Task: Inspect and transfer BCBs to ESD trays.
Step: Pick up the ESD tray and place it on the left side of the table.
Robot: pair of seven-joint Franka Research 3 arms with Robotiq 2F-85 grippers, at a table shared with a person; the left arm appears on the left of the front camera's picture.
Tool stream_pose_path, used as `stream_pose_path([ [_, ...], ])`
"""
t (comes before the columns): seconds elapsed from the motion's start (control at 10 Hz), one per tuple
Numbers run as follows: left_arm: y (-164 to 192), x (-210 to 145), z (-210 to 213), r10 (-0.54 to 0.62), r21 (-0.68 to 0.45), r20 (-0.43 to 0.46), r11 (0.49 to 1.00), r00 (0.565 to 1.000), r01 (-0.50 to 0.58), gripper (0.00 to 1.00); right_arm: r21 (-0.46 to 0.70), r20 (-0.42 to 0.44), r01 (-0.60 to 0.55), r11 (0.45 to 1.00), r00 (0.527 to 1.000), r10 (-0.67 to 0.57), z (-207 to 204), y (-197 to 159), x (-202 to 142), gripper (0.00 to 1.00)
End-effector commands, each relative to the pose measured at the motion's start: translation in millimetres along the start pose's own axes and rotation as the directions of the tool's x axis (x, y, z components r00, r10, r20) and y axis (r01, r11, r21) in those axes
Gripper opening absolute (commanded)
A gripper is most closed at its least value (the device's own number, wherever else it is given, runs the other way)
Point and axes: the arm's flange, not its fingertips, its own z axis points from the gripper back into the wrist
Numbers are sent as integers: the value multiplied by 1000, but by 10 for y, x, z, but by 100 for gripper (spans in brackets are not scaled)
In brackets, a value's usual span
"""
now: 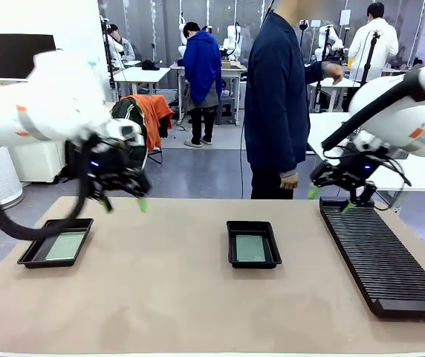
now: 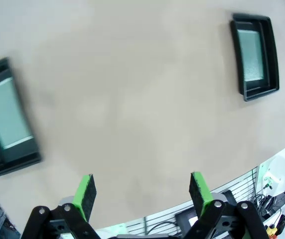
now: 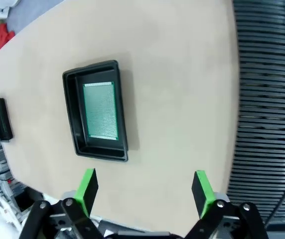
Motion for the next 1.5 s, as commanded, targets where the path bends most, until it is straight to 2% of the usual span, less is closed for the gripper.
stream_pose_path([
  [0.0,-710,168,-475,9,-6,12,1000,1000,-9,100,40,-57,-1,999,998,3,97,-306,77,100],
  [0.2,-1467,241,-814,-2,26,40,1000,999,1,100,67,-74,-14,998,997,19,247,-597,174,100],
  [0.4,-2029,344,-1113,-27,63,43,998,999,24,100,99,-104,-24,995,994,35,290,-914,320,100],
  [0.5,-2207,403,-1253,-4,92,47,996,999,-1,100,42,-66,0,999,998,3,271,-692,126,100],
  [0.9,-2603,614,-1705,31,188,67,981,997,-43,100,42,-66,0,999,998,3,271,-692,126,100],
  [1.1,-2643,701,-1862,74,239,73,967,995,-90,100,42,-66,0,999,998,3,271,-692,126,100],
  [1.4,-2574,791,-1980,101,240,72,964,992,-116,100,42,-66,0,999,998,3,271,-692,126,100],
])
